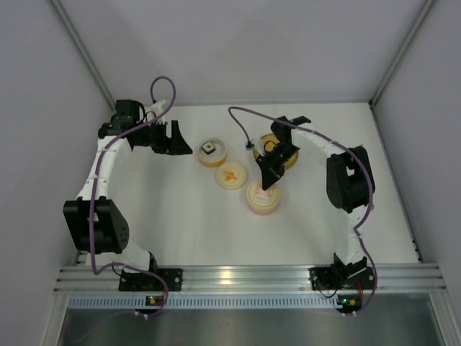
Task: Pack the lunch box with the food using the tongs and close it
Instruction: Close the box lid on the packing box.
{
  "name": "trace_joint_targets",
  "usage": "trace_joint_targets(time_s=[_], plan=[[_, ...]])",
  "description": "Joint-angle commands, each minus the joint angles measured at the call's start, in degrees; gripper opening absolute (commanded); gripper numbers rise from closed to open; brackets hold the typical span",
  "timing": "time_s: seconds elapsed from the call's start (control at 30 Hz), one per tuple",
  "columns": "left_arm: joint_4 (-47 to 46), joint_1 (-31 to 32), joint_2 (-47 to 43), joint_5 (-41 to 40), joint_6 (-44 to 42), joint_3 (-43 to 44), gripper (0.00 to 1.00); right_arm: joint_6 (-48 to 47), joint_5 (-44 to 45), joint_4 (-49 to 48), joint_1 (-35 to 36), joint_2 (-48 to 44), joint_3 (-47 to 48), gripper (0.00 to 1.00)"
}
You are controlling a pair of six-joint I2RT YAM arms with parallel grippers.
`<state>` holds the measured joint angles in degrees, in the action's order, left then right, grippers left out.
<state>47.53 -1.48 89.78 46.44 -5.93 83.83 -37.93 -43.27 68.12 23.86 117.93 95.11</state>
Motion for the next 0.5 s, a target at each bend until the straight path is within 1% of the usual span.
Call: trace_joint_targets(time_s=[0.0, 0.13, 0.23, 0.27, 0.3, 0.33, 0.37, 0.4, 0.43, 0.47], plan=[[-2.5, -0.1, 0.7, 1.1, -0.7, -0.1, 0.8, -3.5, -5.3, 3.6, -1.2, 2.0, 2.2, 0.0], [-2.2, -0.1, 0.7, 0.4, -1.2, 0.0, 0.8, -5.4, -7.7, 5.8, -1.4, 1.7, 2.1, 0.0], [-1.8, -0.1, 0.6, -0.6, -1.9, 0.4, 0.81, -6.3, -10.2, 7.7, -1.4, -0.1, 3.4, 0.05], [-1.7, -0.1, 0.6, -1.0, -2.3, 0.6, 0.82, -6.6, -11.1, 8.6, -1.4, -0.9, 4.2, 0.21], [-1.5, 0.0, 0.6, -2.1, -3.3, 1.6, 0.85, -6.7, -13.3, 9.8, -1.5, -1.6, 5.0, 0.28], [-1.2, 0.3, 0.6, -6.6, -3.6, 2.6, 0.88, -6.5, -14.3, 10.4, -1.5, -3.5, 7.0, 0.35], [-1.0, 0.3, 1.2, -9.4, -3.7, 3.8, 0.89, -5.8, -15.0, 10.5, -1.5, -4.5, 8.3, 0.46], [0.7, 0.3, 2.0, -12.0, -3.4, 5.4, 0.91, -3.3, -15.8, 10.2, -1.5, -5.6, 9.6, 0.5], [2.6, 0.3, 3.1, -15.5, -3.0, 10.3, 0.98, -1.9, -15.9, 9.8, -1.5, -7.4, 12.4, 0.54], [4.5, 0.3, 5.7, -16.4, -2.3, 12.6, 0.98, 0.2, -15.9, 9.5, -1.5, -8.5, 13.6, 0.59]])
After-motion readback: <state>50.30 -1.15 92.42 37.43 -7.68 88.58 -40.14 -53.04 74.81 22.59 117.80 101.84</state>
